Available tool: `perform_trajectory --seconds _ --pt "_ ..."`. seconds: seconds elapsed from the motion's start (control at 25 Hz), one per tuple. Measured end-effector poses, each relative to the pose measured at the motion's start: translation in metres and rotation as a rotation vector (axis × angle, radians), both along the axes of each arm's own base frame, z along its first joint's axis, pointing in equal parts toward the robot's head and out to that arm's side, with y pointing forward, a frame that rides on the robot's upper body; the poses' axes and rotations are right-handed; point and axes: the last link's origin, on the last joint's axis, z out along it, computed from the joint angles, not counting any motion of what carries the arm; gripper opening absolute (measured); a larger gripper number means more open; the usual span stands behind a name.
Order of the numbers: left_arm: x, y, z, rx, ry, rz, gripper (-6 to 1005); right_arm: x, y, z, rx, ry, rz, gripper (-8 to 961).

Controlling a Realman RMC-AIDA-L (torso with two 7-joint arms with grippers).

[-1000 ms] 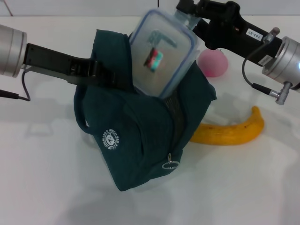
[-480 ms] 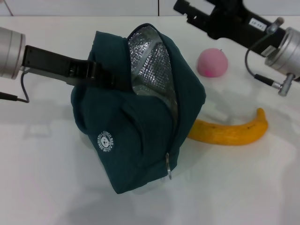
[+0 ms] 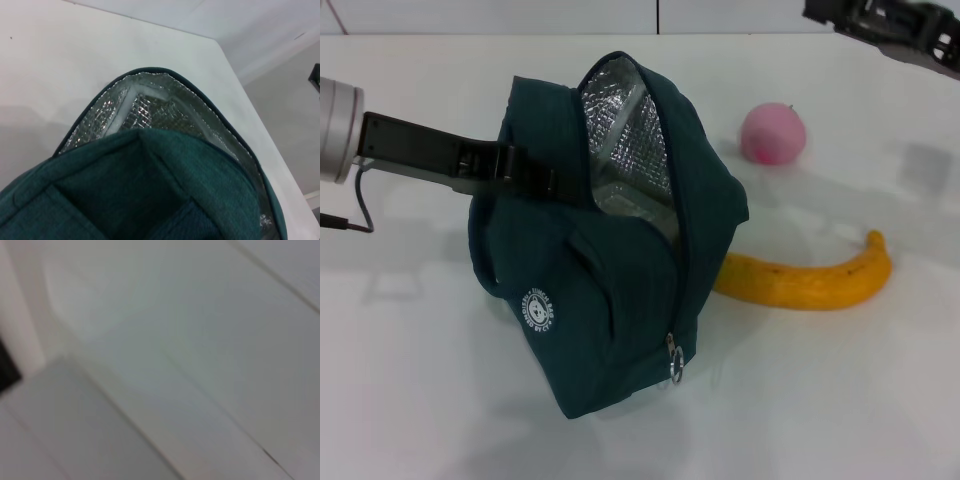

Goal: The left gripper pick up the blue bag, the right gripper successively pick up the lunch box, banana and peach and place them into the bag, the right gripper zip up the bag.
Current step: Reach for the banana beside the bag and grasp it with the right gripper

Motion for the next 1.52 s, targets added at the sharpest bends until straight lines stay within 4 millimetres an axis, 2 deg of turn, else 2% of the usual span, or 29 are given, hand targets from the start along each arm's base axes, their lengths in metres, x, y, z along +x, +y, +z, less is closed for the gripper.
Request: perform_trajectory --seconds 0.08,0.12,0.16,0.36,0.6,0.8,0.88,0.92,1.24,1.52 --pt "0.000 0.000 0.000 0.001 0.000 -0.008 40 0.000 0.001 0.006 0.014 -0.069 0.051 752" --pt "0.000 0.000 -0.001 0.001 0.000 -0.011 40 -0.002 0.002 0.011 0.021 -0.163 0.118 764" --pt "0.000 0.000 -0.001 0.001 0.000 -0.013 40 -0.002 0.002 0.011 0.021 -0.163 0.118 777" --pt "0.000 0.000 -0.001 0.001 -0.002 -0.014 40 -0.008 0.008 0.011 0.001 -0.495 0.290 826" --pt "-0.002 -0.002 -0.002 0.000 -0.003 -0.015 40 -0.019 0.021 0.002 -0.101 -0.879 0.393 822" --pt "-0.003 -0.004 -0.002 0.000 -0.018 -0.013 40 -0.037 0.019 -0.010 -0.159 -1.127 0.453 818" --pt "-0.003 -0.004 -0.002 0.001 -0.025 -0.011 40 -0.043 0.016 -0.013 -0.173 -1.156 0.469 817" --pt "-0.003 -0.005 -0.002 0.002 -0.027 -0.010 40 -0.055 0.011 -0.018 -0.190 -1.210 0.494 816" --pt "-0.003 -0.004 0.001 0.014 -0.042 0.001 40 -0.081 0.003 -0.032 -0.267 -1.375 0.542 814" --pt "-0.002 -0.004 0.000 0.016 -0.050 0.000 40 -0.082 0.001 -0.052 -0.290 -1.512 0.585 813"
